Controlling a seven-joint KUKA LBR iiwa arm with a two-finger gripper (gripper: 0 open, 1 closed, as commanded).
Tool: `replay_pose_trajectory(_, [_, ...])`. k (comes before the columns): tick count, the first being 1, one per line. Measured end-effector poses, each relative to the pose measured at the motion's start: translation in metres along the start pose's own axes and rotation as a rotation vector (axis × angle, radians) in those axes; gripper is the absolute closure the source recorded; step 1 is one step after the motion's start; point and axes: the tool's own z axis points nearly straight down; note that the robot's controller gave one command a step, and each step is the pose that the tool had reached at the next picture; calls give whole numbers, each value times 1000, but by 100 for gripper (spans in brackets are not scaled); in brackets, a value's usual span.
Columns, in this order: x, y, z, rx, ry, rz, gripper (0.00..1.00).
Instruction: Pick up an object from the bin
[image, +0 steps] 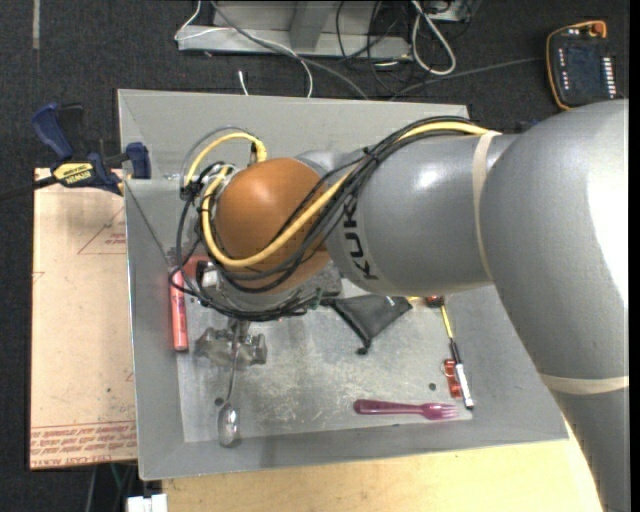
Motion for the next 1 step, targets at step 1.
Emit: replay_pose_trajectory(1, [-1, 0, -46, 1, -2, 1, 100])
